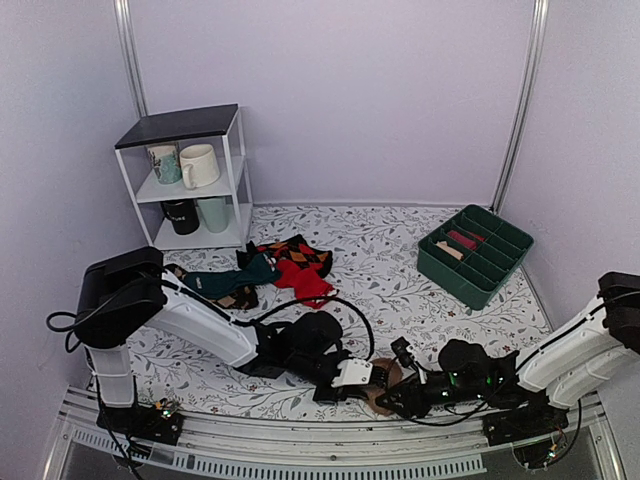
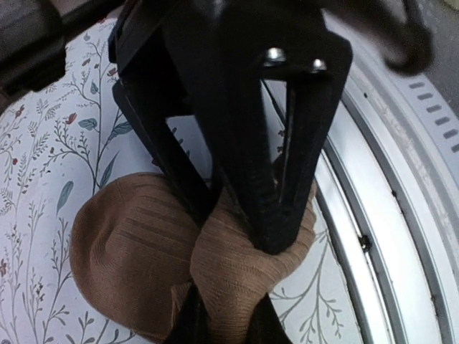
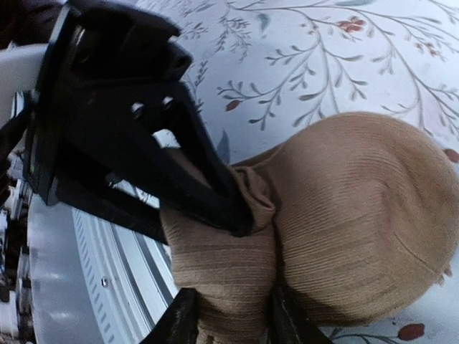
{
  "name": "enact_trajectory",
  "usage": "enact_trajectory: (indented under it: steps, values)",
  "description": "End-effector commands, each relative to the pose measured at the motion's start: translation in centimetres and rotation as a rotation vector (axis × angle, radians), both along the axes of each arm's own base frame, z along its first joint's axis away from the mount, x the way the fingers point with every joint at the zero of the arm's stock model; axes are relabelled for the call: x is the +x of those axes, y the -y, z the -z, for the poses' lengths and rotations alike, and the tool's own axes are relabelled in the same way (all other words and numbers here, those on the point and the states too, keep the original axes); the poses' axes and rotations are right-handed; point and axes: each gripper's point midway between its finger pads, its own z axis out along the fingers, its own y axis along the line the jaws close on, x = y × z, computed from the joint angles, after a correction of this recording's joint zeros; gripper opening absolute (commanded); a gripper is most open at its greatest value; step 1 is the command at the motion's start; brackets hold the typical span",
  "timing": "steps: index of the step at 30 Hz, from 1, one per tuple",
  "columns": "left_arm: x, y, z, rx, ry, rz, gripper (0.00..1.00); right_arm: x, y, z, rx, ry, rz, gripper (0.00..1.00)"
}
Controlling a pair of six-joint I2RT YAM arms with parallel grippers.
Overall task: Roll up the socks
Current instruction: Roll a pair of socks at the center of the board.
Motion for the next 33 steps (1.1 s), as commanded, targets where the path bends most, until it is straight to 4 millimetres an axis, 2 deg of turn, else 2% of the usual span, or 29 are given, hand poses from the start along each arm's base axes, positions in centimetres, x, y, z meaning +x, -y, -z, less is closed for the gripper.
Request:
enact_trajectory:
  steps: [1,3,6,9,12,16,22,28,33]
  values:
    - [-3.1,-5.6,7.9,0.376,-0.242,-0.096,0.0,1.8,3.8,1.7,-0.245,0.135,0.057,0.43]
    - [-3.2,-6.1,8.1,0.409,-0.29,-0.131,0.0,2.8,3.9,-0.5,-0.21,0.226,0.08,0.46]
    - [-2.9,-6.9,8.4,0.448,-0.357,-0.181,0.0,3.2,4.0,-3.1,-0.132,0.343,0.077,0.47]
    - [-2.6,-7.6,8.8,0.473,-0.41,-0.213,0.0,2.9,3.9,-4.1,-0.097,0.421,0.069,0.49]
    - [-2.5,-8.1,9.3,0.5,-0.461,-0.233,0.0,1.6,2.8,-4.4,-0.114,0.52,0.02,0.5]
    - [-2.3,-8.6,9.8,0.525,-0.497,-0.247,0.0,0.1,1.4,-3.3,-0.228,0.638,-0.052,0.5]
    - [-2.3,-8.7,10.2,0.552,-0.522,-0.244,0.0,-0.1,0.2,-1.9,-0.359,0.731,-0.05,0.51]
    - [-2.4,-8.7,10.3,0.558,-0.527,-0.237,0.0,0.0,0.2,0.0,-0.464,0.723,-0.056,0.5]
    - [-2.5,-8.7,10.4,0.56,-0.53,-0.231,0.0,0.4,0.6,-0.9,-0.459,0.73,-0.014,0.5]
